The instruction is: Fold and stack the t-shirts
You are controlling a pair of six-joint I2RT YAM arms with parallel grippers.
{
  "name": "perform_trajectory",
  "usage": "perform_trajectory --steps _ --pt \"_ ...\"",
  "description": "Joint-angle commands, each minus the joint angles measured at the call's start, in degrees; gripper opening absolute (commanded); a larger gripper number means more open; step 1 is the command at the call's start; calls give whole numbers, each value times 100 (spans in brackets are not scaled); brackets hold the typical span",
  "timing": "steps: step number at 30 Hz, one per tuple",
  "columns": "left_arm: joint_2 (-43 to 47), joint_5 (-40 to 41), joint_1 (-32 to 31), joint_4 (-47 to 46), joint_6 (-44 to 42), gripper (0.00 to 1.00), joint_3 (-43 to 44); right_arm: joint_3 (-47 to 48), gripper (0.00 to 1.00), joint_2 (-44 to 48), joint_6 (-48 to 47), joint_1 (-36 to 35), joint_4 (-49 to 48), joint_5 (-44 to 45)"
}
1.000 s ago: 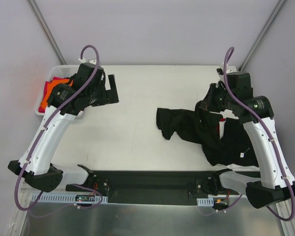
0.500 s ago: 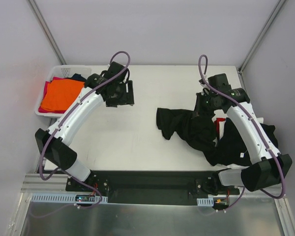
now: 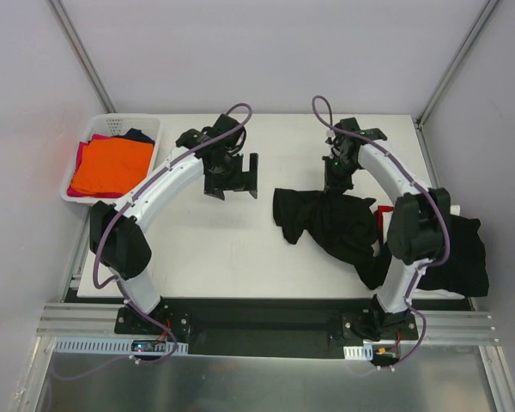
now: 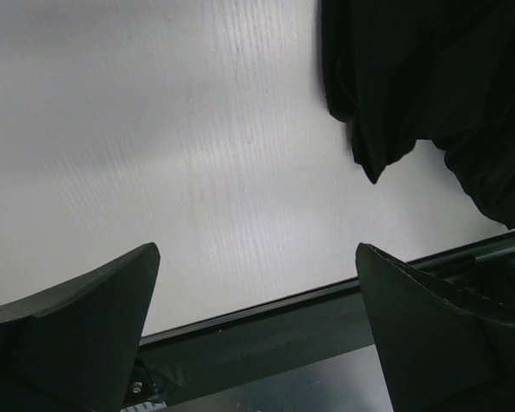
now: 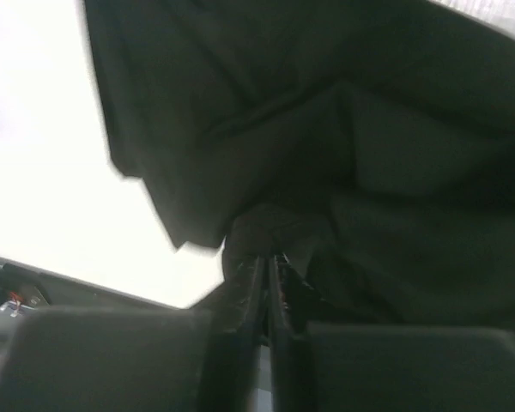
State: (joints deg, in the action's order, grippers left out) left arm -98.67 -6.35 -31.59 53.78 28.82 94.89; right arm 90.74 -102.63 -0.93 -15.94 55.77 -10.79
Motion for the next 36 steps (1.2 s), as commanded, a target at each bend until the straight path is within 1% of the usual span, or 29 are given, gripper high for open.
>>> perform_trajectory --steps 1,2,3,4,5,6,9,11,14,15,21,25,28,30,32,36 --pt "59 -253 -57 -69 -227 99 65 391 24 -626 66 12 -13 -380" --pt "67 -279 -49 -69 -245 99 38 479 40 -653 75 21 -48 -406" --pt "59 -297 -49 -78 -263 99 -5 567 50 -644 84 13 -75 -459" --pt "50 -314 -49 -78 -280 99 -32 637 66 -618 75 12 -75 -459" --pt "15 -375 -49 -69 -280 99 -50 795 71 -583 206 12 -66 -459" --pt "-20 -411 -57 -69 -289 99 -85 831 73 -513 242 12 -66 -486" --pt "-169 -516 -57 -78 -263 99 -173 797 72 -346 321 12 -57 -643" --pt "-327 -534 -49 -87 -245 99 -225 656 69 -127 435 4 -57 -749" --pt "-520 -595 -57 -131 -263 98 -243 209 68 313 567 -49 -31 -907" --pt "-565 -656 -57 -148 -263 95 -252 7 68 409 585 -58 -13 -934" --pt "-908 -876 -57 -184 -342 93 -15 -618 65 1043 445 -102 136 -627" --pt "-1013 -921 -66 -148 -438 93 301 -803 63 991 374 -102 101 -591" --pt "-996 -903 -66 -69 -491 93 495 -882 62 841 348 -93 -188 -617" --pt "-952 -877 -66 -26 -526 95 478 -909 62 684 356 -93 -346 -749" --pt "-873 -903 -66 -34 -570 98 390 -883 63 552 365 -93 -531 -907" --pt "-759 -921 -57 -25 -570 99 188 -690 62 148 357 -93 -708 -995"
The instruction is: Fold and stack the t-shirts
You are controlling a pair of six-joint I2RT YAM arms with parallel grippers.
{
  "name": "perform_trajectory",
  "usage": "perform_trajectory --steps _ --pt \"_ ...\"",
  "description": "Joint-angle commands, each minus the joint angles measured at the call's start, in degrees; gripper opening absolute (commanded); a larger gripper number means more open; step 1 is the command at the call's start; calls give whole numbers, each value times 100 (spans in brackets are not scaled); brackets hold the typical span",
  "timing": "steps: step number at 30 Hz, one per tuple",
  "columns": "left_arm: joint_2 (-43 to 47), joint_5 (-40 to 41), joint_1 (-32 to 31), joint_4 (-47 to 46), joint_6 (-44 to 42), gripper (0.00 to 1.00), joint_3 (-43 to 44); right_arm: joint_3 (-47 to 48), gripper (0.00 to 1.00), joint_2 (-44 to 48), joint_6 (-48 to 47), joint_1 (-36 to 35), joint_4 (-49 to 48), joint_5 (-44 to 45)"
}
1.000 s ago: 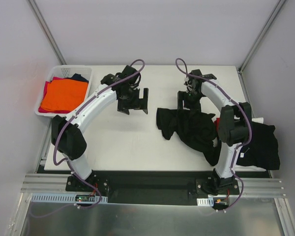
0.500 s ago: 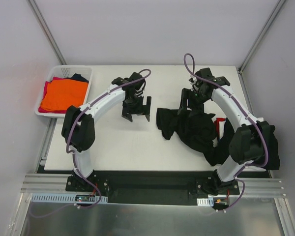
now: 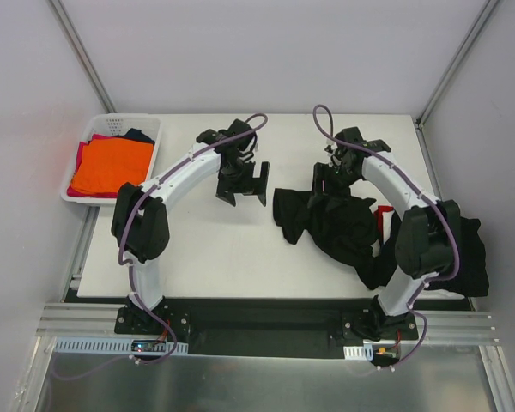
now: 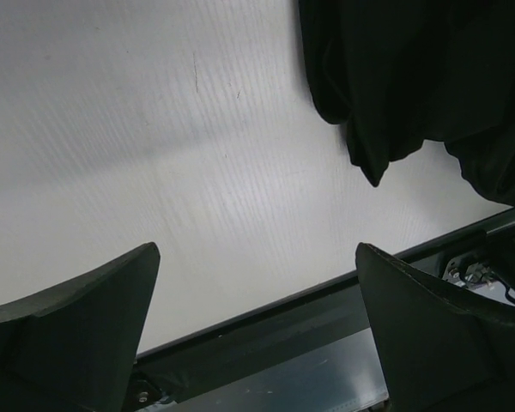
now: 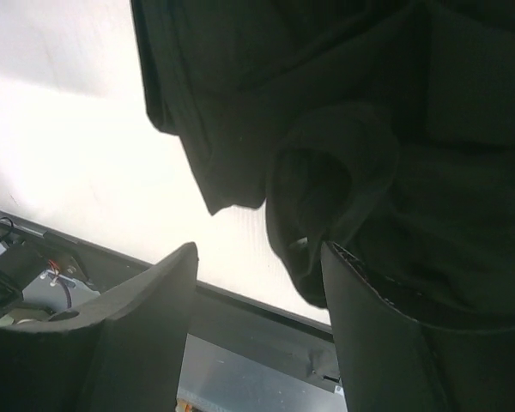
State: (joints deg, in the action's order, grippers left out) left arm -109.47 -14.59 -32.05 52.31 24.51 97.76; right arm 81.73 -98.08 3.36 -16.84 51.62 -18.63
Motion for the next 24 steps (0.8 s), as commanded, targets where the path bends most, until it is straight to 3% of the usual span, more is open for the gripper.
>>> perform_trajectory --steps 1,14,16,20,24 --pt "391 -105 -20 121 -131 99 -186 290 62 -482 -98 -3 -301 -211" --pt "594 -9 -20 156 -228 98 -503 229 58 -782 -90 67 -573 -79" --pt "576 -9 -12 148 -228 98 -468 237 50 -826 -89 67 -652 -123" --pt "523 -44 -12 183 -228 98 -433 343 1 -949 -19 67 -670 -123" --pt "541 -26 -20 200 -184 98 -477 387 1 -1002 7 67 -688 -167"
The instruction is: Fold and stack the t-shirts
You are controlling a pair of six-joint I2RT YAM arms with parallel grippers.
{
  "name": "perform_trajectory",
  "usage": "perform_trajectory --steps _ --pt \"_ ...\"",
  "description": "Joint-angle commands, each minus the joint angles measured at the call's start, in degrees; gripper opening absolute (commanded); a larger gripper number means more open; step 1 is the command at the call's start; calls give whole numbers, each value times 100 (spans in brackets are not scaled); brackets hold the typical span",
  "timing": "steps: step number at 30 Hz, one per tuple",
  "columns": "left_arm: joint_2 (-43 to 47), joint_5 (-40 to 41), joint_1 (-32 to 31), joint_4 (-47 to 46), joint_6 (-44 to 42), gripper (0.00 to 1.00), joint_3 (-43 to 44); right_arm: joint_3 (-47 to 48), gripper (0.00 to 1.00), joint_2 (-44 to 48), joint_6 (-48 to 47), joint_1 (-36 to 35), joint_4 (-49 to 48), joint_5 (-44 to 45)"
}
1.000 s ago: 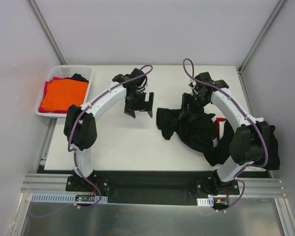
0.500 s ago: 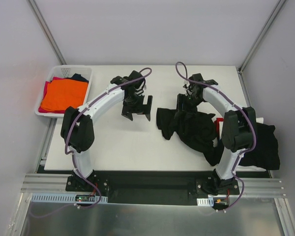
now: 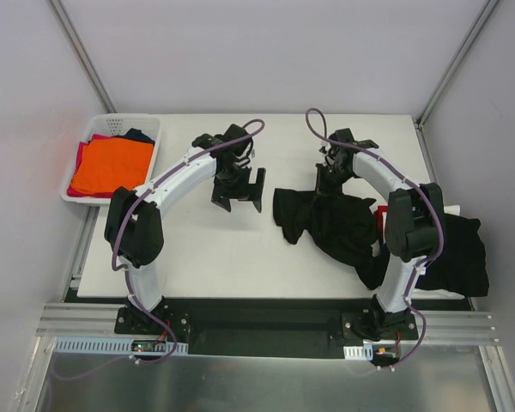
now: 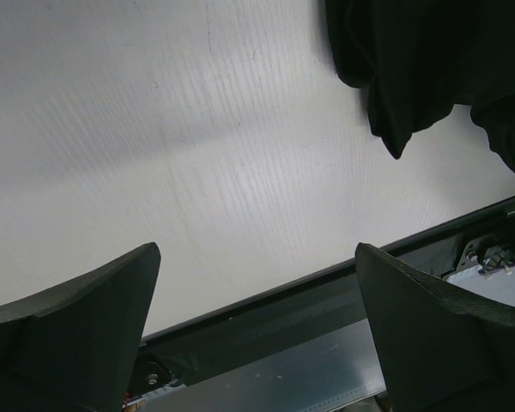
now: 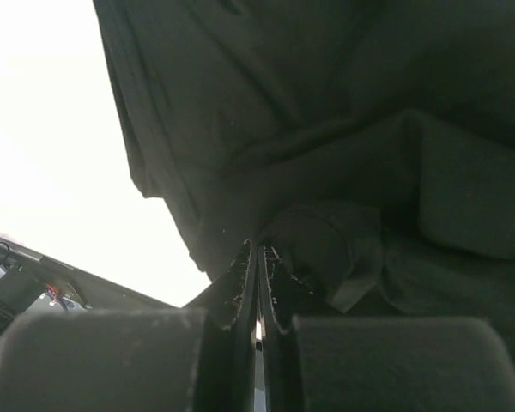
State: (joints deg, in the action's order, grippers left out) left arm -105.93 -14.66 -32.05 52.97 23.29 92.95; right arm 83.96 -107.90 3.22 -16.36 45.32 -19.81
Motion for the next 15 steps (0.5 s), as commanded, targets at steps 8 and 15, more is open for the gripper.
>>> perform_trajectory --steps 8,15 --pt "196 112 -12 143 9 97 74 1094 1 373 117 19 415 -241" --pt "-15 121 -20 126 44 96 785 2685 1 1270 407 133 1100 -514"
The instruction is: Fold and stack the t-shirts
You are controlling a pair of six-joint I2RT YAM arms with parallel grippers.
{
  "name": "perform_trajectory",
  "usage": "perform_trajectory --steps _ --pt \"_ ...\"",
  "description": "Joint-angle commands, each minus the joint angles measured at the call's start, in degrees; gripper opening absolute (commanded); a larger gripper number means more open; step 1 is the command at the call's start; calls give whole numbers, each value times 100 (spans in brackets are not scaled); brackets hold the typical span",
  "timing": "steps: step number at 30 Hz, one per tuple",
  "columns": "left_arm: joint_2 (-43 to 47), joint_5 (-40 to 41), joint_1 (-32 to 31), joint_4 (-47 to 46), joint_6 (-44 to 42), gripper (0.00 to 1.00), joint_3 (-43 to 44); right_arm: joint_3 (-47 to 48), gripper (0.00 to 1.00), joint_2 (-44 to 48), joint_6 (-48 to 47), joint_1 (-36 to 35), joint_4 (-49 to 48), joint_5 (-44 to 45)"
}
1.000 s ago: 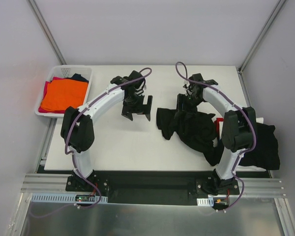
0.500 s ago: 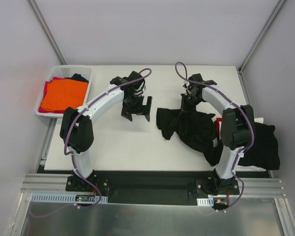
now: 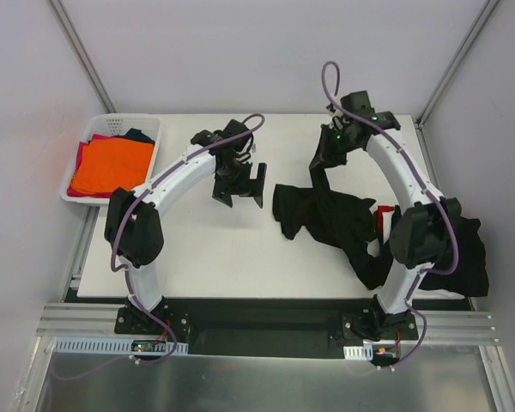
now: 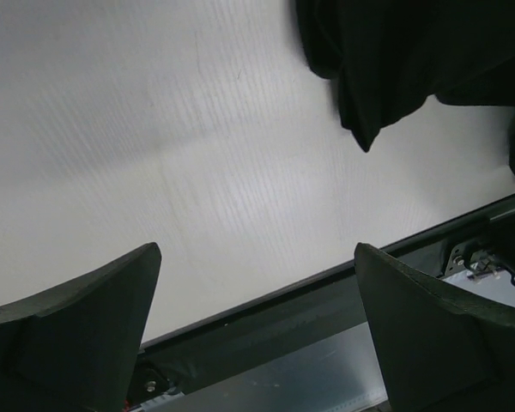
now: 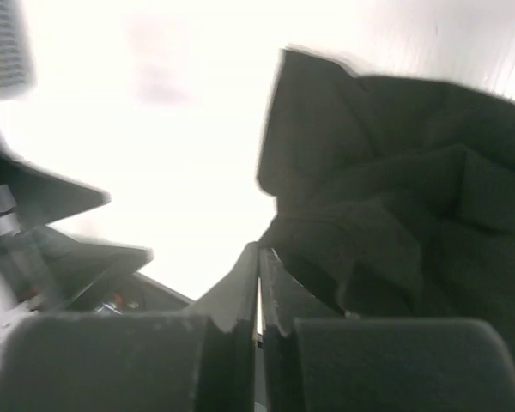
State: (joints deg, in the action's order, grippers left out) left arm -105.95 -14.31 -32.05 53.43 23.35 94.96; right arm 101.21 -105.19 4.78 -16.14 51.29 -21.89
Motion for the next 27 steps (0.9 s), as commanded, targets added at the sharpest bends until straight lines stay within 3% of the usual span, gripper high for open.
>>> perform_trajectory --steps 1,8,16,22,27 --pt "-57 68 -12 80 38 96 664 1232 1 1087 287 120 592 -307" --pt "-189 -195 -29 -60 152 96 928 1709 1 2010 349 339 1120 -211" --pt "-294 -626 -82 -429 345 97 858 1762 1 2828 296 1069 1419 -202" --pt "-470 -1020 -344 -526 389 99 1235 597 1 3039 225 1192 928 -403" --pt "-602 -1136 -618 -605 363 99 1237 408 1 2759 -72 1210 786 -395"
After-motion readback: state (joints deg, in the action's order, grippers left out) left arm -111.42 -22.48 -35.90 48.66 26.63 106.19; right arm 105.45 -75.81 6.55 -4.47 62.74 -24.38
